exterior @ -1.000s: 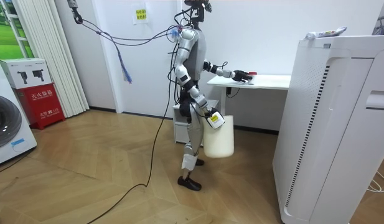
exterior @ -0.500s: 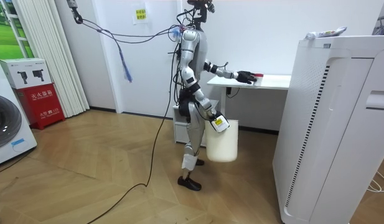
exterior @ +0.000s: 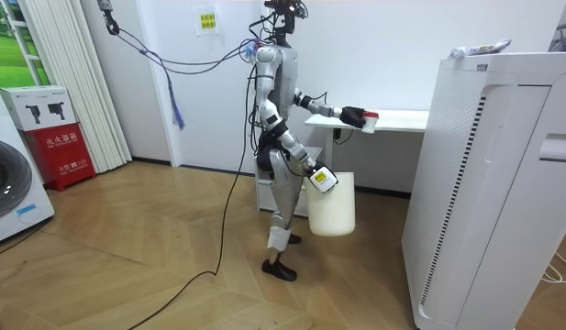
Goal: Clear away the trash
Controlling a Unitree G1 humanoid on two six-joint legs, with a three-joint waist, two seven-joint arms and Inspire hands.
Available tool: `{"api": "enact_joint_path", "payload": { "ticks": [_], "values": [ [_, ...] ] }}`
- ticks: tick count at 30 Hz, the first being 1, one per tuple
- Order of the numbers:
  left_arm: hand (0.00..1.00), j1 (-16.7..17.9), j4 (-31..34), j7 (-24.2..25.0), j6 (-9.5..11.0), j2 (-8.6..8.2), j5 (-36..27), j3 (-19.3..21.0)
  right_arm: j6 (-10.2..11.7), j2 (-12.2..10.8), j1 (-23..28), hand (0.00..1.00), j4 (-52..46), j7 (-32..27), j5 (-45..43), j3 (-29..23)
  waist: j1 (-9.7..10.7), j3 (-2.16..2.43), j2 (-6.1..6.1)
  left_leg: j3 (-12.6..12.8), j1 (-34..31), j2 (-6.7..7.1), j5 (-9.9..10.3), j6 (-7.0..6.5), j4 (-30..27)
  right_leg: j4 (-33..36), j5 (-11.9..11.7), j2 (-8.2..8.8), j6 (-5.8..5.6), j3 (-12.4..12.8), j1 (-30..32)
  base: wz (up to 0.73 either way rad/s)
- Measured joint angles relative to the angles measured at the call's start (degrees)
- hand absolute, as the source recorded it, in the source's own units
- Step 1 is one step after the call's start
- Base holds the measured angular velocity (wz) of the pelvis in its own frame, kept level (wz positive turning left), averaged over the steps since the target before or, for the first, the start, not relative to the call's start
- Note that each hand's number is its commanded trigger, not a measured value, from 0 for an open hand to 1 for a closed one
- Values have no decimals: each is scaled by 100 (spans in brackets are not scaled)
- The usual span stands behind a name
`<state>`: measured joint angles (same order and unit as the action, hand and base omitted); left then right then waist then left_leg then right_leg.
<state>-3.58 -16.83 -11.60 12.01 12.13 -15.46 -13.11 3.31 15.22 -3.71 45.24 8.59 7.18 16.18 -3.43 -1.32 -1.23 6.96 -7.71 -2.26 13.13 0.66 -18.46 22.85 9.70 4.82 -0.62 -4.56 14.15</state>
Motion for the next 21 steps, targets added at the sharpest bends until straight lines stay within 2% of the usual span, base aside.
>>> {"api": "enact_joint_path", "payload": {
  "ticks": [5, 11, 16, 21],
  "values": [
    [100, 108, -4, 214, 13, -21, 104, -201, 42, 4, -8, 100, 2, 36, -1, 8, -20, 2, 3, 17, -4, 5, -7, -7, 9, -21, -3, -5, -3, -6, 17, -1],
    [100, 160, -203, 838, 7, -38, 131, -592, 43, -5, -248, 100, -3, 24, 6, 54, -18, 8, 16, 49, -169, -5, -9, -10, -88, 70, -2, 8, -1, -38, 191, -3],
    [100, 276, -257, 1251, -50, 24, 392, -627, 60, -3, -346, 100, -18, 16, 31, 44, 101, 7, 24, 53, -170, -2, -9, -10, -60, 43, -2, 14, -1, -69, 189, -1],
    [100, 566, -258, 1630, -86, 83, 399, -627, 60, 4, -381, 100, -18, 37, 240, 44, 163, -2, 60, 68, -165, 3, -9, -11, -59, -15, -2, 6, -2, -61, 190, -1]
  ]
}}
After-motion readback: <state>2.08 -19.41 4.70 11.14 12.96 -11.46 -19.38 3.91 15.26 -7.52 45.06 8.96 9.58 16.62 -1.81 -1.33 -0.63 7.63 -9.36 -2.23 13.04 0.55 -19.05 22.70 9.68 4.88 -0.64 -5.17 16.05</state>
